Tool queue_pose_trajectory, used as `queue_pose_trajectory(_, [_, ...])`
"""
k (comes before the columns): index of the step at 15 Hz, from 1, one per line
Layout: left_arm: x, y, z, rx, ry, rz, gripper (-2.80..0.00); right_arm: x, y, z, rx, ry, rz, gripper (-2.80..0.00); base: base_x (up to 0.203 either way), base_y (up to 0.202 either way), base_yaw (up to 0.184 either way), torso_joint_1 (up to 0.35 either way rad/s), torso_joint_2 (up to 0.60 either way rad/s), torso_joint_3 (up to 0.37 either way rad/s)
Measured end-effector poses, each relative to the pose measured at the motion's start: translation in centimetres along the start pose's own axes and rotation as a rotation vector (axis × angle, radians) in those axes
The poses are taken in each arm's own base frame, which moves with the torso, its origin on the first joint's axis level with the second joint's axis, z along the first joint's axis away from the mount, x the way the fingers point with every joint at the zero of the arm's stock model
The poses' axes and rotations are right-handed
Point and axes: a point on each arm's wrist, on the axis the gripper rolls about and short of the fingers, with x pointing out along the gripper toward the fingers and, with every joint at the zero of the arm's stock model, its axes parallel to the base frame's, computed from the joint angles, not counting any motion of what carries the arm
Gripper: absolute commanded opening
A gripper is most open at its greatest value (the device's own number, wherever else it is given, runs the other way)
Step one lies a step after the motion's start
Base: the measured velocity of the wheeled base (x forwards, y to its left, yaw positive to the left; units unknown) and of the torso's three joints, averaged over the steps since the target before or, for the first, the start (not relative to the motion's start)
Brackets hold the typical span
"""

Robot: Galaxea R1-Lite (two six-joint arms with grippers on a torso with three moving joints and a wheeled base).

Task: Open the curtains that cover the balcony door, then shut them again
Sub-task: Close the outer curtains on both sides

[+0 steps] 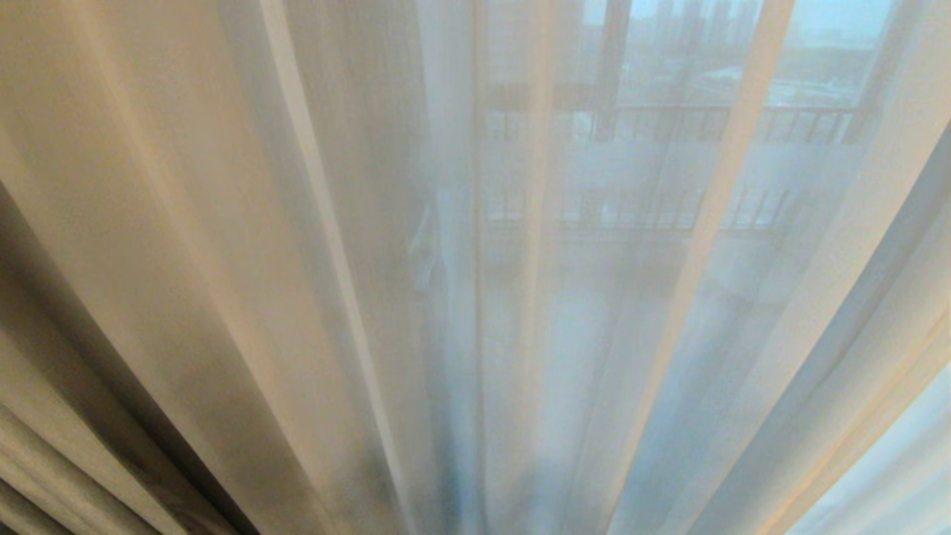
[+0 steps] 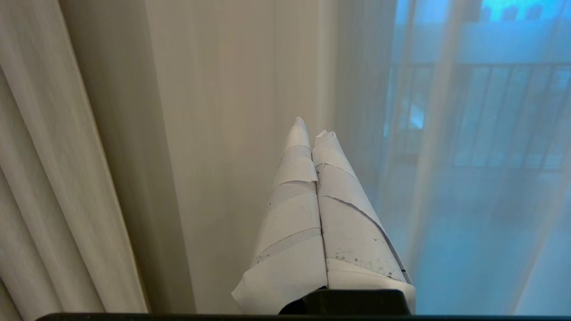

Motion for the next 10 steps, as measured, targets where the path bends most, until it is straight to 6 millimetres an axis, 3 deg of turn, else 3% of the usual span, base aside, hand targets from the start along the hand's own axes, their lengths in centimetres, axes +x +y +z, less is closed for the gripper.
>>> queue_pose_trajectory(10, [-0.6, 0.1, 2.4, 0.003, 0.071, -0.019, -2.8, 0.0, 0.0, 0.0, 0.0, 0.0, 0.0, -2.8, 0.0, 0.0, 0.0, 0.0, 0.0, 0.0])
